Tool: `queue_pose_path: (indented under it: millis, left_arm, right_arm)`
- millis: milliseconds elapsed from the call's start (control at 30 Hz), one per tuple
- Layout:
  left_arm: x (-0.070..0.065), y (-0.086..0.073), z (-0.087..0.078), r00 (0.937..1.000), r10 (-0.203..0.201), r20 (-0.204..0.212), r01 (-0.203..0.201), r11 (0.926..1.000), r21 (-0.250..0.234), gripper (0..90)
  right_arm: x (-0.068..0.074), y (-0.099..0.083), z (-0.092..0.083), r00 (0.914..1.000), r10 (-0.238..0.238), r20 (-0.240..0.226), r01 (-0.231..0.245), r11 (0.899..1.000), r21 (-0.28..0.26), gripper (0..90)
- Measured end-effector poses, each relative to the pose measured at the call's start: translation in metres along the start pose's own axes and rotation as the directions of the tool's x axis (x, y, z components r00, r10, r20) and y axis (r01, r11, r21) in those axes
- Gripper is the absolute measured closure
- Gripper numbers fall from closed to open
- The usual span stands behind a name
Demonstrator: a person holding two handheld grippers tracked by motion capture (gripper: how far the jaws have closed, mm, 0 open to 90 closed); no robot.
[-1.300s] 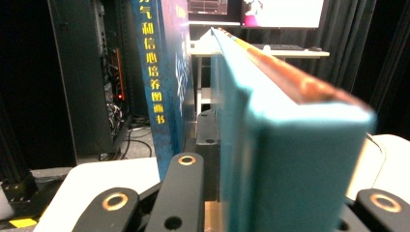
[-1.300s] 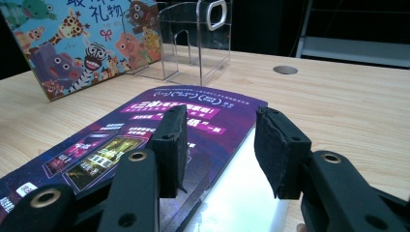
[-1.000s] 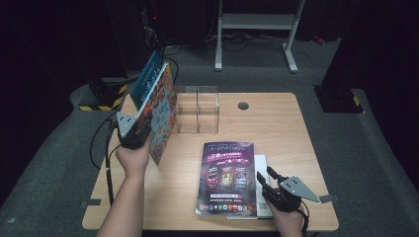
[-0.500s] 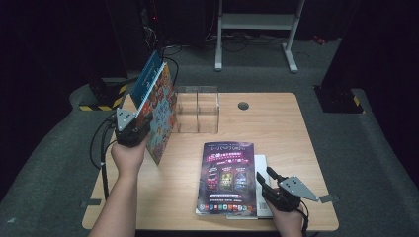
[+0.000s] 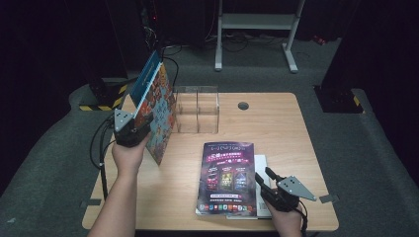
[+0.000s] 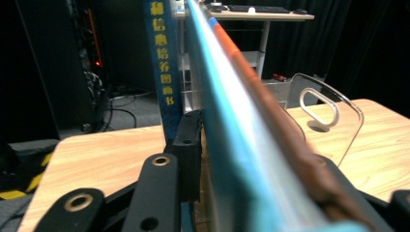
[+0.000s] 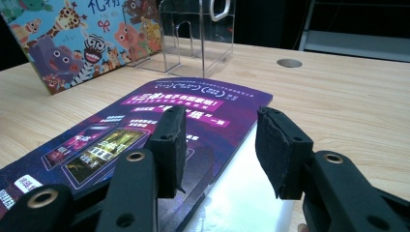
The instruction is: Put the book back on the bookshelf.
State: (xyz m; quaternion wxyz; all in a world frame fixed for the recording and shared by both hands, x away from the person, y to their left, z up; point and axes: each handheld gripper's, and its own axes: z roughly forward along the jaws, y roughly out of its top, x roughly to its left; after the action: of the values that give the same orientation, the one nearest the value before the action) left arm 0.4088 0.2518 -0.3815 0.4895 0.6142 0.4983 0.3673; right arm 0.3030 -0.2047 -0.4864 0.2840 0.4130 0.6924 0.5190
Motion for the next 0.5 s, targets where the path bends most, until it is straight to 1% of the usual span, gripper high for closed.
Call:
queue_pose_path:
  millis: [67,167,300,367,400,433,500]
  left_arm:
    - [0.0004,-0.0001,-0.0005,0.9999,-0.009,0.005,0.009,0.9999,-0.007,66.9]
    - [-0.0012,0.0007,-0.0012,0.9998,-0.007,-0.017,0.007,0.9999,-0.015,68.4]
    - [-0.0021,0.0013,-0.0014,0.9997,-0.004,-0.025,0.003,0.9997,-0.026,70.6]
    - [-0.0047,0.0018,-0.0017,0.9986,0.010,-0.052,-0.012,0.9994,-0.033,70.7]
    - [-0.0055,0.0019,-0.0016,0.9981,0.010,-0.060,-0.012,0.9993,-0.035,71.4]
    - [-0.0055,0.0020,-0.0017,0.9983,0.010,-0.058,-0.012,0.9992,-0.039,74.2]
    - [-0.0074,0.0020,-0.0016,0.9970,0.013,-0.076,-0.016,0.9990,-0.042,75.0]
  right_arm:
    - [0.0000,-0.0001,0.0001,1.0000,0.000,0.000,0.000,1.000,0.001,54.5]
    - [0.0003,-0.0001,0.0002,1.0000,-0.003,-0.003,0.003,1.000,0.002,54.5]
    - [0.0011,-0.0004,0.0001,1.0000,-0.004,-0.004,0.004,1.000,0.007,54.3]
    - [0.0011,-0.0004,0.0003,1.0000,-0.006,-0.005,0.006,1.000,0.008,54.3]
    - [0.0011,-0.0004,0.0002,1.0000,-0.005,-0.005,0.005,1.000,0.008,54.3]
    - [0.0011,-0.0004,0.0001,1.0000,-0.005,-0.005,0.005,1.000,0.008,54.2]
    - [0.0012,-0.0004,0.0001,1.0000,-0.006,-0.006,0.006,1.000,0.008,54.2]
